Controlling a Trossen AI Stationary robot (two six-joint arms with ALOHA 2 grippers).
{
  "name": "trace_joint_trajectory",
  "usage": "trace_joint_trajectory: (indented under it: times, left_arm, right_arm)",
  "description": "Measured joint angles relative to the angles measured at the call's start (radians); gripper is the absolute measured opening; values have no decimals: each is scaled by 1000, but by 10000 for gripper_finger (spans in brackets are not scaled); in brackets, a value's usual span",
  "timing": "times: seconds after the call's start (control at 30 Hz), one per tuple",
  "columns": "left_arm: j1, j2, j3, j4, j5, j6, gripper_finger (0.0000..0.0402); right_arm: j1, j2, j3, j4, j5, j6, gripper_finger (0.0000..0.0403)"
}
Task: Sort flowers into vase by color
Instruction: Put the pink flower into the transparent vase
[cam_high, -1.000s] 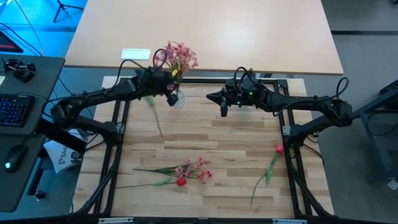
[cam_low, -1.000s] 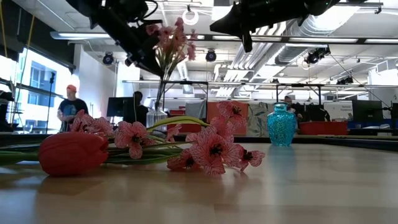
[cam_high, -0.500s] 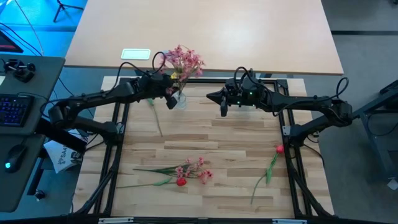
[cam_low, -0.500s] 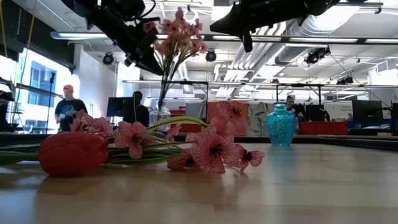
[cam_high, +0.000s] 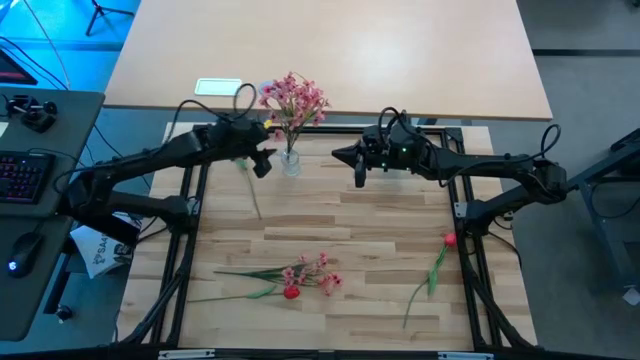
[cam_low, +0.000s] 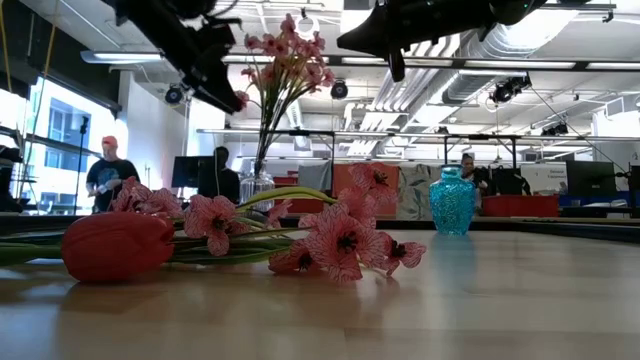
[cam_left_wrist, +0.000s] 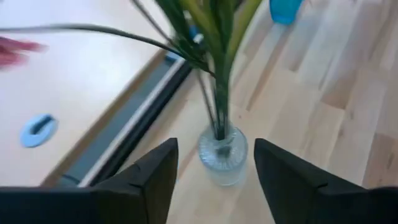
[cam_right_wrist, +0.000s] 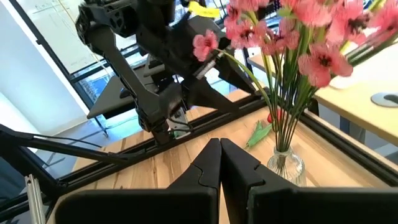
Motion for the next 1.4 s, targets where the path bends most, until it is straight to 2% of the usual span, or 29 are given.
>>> trace_joint_trajectory:
  times: [0.2,0.33,0.57,0.7,0.83,0.97,1.03,1.2,1.4]
  left_arm:
    - [-26,-142,0,-97,23,-99,215]
    - [-125,-191,0,-175,61,-229,214]
    - [-497,-150,0,-324,115,-412,190]
    - [-727,-103,0,-335,132,-572,177]
    - [-938,-17,0,-343,129,-718,173]
    - [-1090,105,0,-334,121,-756,173]
    - [-1140,167,-1,-307,112,-742,173]
    - [-1190,271,-3,-291,55,-747,172]
    - [-1184,242,-138,-72,21,-727,172]
  right_arm:
    - [-34,-48,0,9,-1,-53,0]
    - [-65,-110,0,-24,-1,-93,0]
    - [-124,-250,0,-157,-1,-175,0]
    - [-150,-309,0,-213,0,-170,0]
    - [-149,-334,0,-229,-3,-161,0]
    - [-134,-336,0,-223,-50,-89,0]
    - [-121,-336,0,-223,-78,-62,0]
    - [-54,-335,0,-223,-59,-6,0]
    - [44,-335,0,-219,50,33,0]
